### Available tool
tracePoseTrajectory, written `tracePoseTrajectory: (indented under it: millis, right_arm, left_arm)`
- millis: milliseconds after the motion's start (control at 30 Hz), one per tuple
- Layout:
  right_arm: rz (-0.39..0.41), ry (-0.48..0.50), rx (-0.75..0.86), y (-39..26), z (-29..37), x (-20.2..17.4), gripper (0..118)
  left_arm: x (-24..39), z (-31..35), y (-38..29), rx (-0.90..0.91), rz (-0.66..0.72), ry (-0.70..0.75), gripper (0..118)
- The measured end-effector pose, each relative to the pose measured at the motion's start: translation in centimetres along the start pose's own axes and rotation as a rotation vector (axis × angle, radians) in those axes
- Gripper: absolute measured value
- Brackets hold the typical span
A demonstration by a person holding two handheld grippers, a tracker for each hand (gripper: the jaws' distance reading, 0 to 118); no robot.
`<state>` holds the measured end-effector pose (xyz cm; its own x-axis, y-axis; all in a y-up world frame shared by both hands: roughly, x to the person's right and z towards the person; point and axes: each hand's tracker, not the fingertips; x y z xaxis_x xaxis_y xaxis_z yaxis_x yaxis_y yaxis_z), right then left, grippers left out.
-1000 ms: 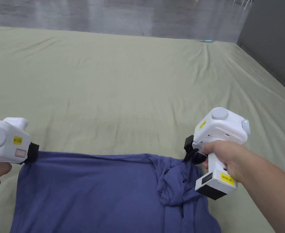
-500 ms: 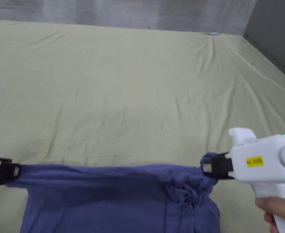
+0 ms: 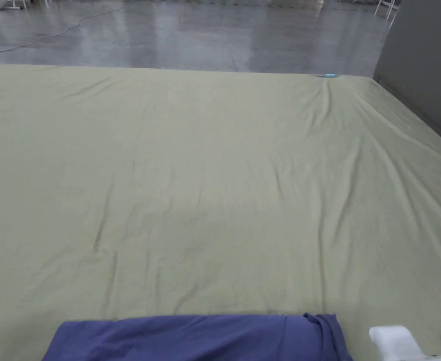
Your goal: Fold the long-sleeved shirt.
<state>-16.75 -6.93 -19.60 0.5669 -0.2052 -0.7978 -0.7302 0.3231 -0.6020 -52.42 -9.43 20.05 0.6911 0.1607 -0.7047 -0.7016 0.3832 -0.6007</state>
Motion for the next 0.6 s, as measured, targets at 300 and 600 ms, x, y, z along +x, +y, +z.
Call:
tracePoseTrajectory:
  millis: [300, 600]
  right_arm:
    - [-0.027, -0.072, -0.083, -1.1, -6.1, -0.1, 6]
    - [-0.08, -0.064, -0.06, -1.2, -5.9, 0.1, 20]
  left_arm:
    - [-0.2, -4.4, -2.7, -0.042, -0.02, 0.089, 0]
    - [-0.5, -4.2, -2.3, -0.051, -0.006, 0.094, 18]
